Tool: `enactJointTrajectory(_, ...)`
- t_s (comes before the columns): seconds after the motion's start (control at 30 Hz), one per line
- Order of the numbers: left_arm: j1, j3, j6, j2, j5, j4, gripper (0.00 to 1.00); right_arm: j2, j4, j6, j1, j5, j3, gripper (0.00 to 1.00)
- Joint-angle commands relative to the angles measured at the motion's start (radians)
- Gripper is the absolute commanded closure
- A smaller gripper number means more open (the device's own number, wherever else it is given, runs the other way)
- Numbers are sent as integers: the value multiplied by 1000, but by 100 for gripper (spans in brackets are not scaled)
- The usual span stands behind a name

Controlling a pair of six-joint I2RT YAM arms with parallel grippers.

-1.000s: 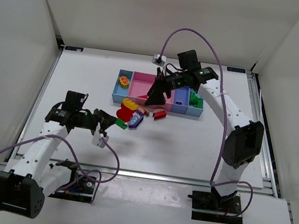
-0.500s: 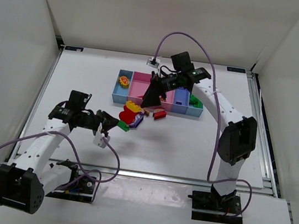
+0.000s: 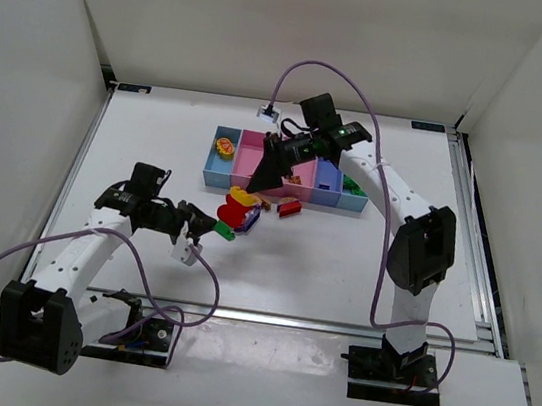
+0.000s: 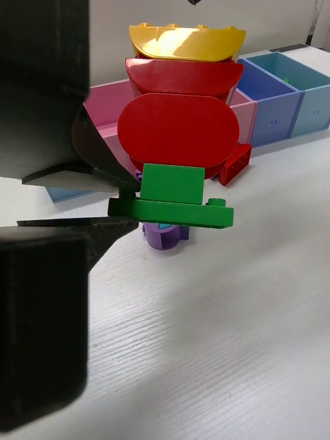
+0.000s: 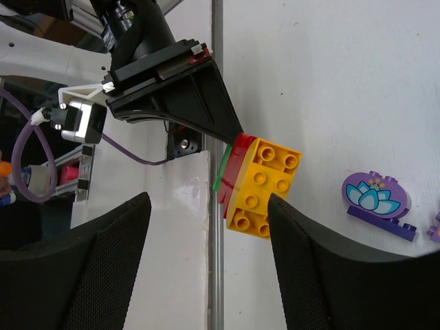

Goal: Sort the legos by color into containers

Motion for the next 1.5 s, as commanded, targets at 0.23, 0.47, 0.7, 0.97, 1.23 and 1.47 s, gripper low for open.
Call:
enactJointTrajectory(0.23,-4,55,393,14,48,16,90,24,-22,-33,8,59,-15,28)
enactJointTrajectory(0.47,-4,56,396,6,60,19,90,53,-24,-40,-10,116,-8,28)
enactJointTrajectory(0.7,-4,61,402,26,63,47,90,79,-22,-31,-7,82,12,28)
enactJointTrajectory(0.97,-4,73,439,61,63,48,90,85,-14,-20,23,54,33,28)
enactJointTrajectory(1.23,-22,78,468,81,62,48,90,105,-7,-10,54,51,53,30)
enactJointTrajectory(1.47,-35,93,488,109,51,48,90,122,-5,-8,69,57,36,31)
